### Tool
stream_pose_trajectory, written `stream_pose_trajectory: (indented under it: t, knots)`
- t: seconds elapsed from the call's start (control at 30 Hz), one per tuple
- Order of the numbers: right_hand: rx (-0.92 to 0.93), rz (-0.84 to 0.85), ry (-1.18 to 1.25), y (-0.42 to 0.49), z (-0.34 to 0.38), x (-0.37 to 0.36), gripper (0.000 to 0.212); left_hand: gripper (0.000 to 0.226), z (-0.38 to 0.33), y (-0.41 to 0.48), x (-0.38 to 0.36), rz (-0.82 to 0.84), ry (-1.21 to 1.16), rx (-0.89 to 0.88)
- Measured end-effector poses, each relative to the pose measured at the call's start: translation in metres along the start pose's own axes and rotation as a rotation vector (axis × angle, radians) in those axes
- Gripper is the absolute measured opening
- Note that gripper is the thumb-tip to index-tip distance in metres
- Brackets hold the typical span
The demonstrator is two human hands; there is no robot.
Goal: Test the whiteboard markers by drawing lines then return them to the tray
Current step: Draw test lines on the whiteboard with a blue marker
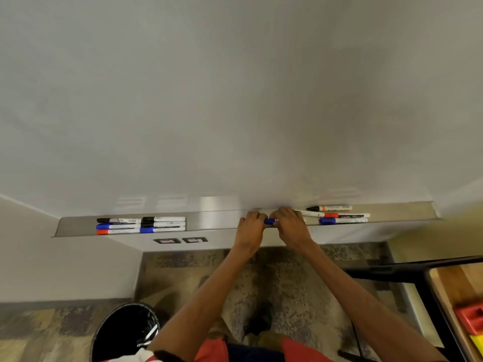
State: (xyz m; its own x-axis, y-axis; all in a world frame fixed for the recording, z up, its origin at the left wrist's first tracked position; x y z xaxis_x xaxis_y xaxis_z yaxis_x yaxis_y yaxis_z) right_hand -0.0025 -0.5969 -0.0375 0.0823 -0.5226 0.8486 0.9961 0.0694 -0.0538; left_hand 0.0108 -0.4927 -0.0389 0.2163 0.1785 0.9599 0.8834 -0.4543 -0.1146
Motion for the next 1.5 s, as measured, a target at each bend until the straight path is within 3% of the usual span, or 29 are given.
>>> stream_pose_trajectory:
  t: [0.17,0.33,0.5,0.7,0.83,0.97,1.1,1.27,1.37,1.5]
  knots:
    - [0.14,0.061,0.165,-0.007,0.032,0.011,0.011,0.029,0.015,-0.013,0.021,-0.054,-0.099,-0.016]
    - [0.175,0.106,0.168,-0.011,0.052,0.016,0.031,0.031,0.021,-0.026,0.04,-0.015,-0.245,-0.064]
    - [0.194,0.065,0.022,-0.016,0.075,0.027,0.037,0.029,0.026,-0.042,0.071,-0.103,-0.323,-0.15]
    - [0.173,0.05,0.02,-0.024,0.105,0.03,0.039,0.029,0.044,-0.067,0.103,-0.202,-0.33,-0.204]
    - [0.149,-0.133,0.052,-0.032,0.125,0.05,0.051,0.027,0.064,-0.091,0.132,-0.292,-0.341,-0.184]
    - [0.174,-0.324,0.122,-0.035,0.163,0.082,0.063,0.023,0.088,-0.111,0.163,-0.39,-0.472,-0.049]
    - [0.152,-0.446,0.203,-0.032,0.206,0.123,0.045,0.017,0.086,-0.113,0.212,-0.482,-0.505,-0.074]
    - [0.165,-0.548,0.404,-0.028,0.247,0.176,0.018,0.035,0.074,-0.112,0.289,-0.611,-0.507,-0.133]
    - [0.243,-0.606,0.514,-0.027,0.276,0.213,0.014,0.028,0.07,-0.117,0.345,-0.768,-0.494,-0.17]
    - [0.482,-0.697,0.467,-0.028,0.33,0.267,0.016,0.026,0.069,-0.121,0.418,-0.94,-0.472,-0.141]
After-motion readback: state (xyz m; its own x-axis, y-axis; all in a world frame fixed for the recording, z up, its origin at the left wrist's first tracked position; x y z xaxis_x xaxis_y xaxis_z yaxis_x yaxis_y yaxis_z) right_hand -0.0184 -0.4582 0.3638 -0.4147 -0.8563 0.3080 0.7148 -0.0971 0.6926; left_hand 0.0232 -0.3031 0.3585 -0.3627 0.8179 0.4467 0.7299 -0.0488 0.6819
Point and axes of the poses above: each hand's wrist, its own y-axis towards the middle knuckle, its own x-axis out of the back of the hand, z = x × y, the point moved 10 cm from there along y, towards the middle knuckle, and after that the axes turned 10 degrees about y, right-handed, at the moved point
